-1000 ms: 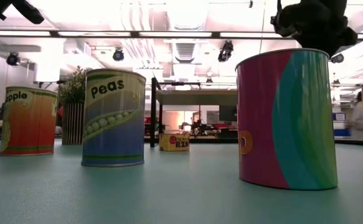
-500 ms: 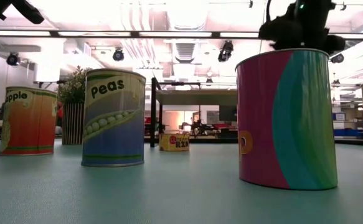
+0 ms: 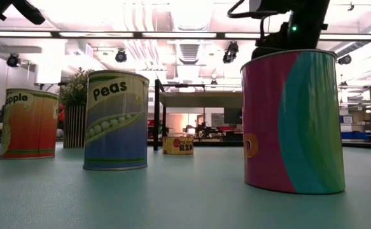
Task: Pick and place cans onto a shelf
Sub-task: Put the canned corn on the shelf
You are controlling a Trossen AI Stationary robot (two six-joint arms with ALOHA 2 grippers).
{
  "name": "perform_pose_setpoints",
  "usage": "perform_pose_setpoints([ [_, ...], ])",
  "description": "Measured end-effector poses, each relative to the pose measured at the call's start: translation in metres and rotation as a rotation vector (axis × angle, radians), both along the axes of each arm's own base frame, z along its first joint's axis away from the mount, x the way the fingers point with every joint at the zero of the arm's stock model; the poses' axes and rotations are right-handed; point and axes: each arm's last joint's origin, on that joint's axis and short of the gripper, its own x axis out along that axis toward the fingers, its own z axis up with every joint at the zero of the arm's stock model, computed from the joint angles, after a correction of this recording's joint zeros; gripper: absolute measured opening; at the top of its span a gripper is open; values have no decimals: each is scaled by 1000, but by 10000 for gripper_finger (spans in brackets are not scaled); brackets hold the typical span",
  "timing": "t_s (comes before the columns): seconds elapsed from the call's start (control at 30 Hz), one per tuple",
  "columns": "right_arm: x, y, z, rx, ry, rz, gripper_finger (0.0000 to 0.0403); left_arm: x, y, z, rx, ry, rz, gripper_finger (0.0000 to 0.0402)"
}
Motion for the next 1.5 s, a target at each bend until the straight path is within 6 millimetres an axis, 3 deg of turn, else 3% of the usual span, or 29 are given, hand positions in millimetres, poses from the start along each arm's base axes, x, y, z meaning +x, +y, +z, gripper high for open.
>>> perform_pose_setpoints([
  [0.23,-12,-3,-17,-58,-12,-36,359,0,0,0,1,0,2,0],
  [0.63,-12,-3,-47,-50,-173,-11,356,0,0,0,0,0,3,0],
  [0.93,-11,-2,-46,-45,-182,19,290,0,0,0,0,0,3,0],
  [1.17,-2,2,-12,11,-242,137,299,1,0,0,-3,6,-1,0],
  [1.5,13,9,77,40,-396,328,306,3,0,-2,-29,30,-46,0],
])
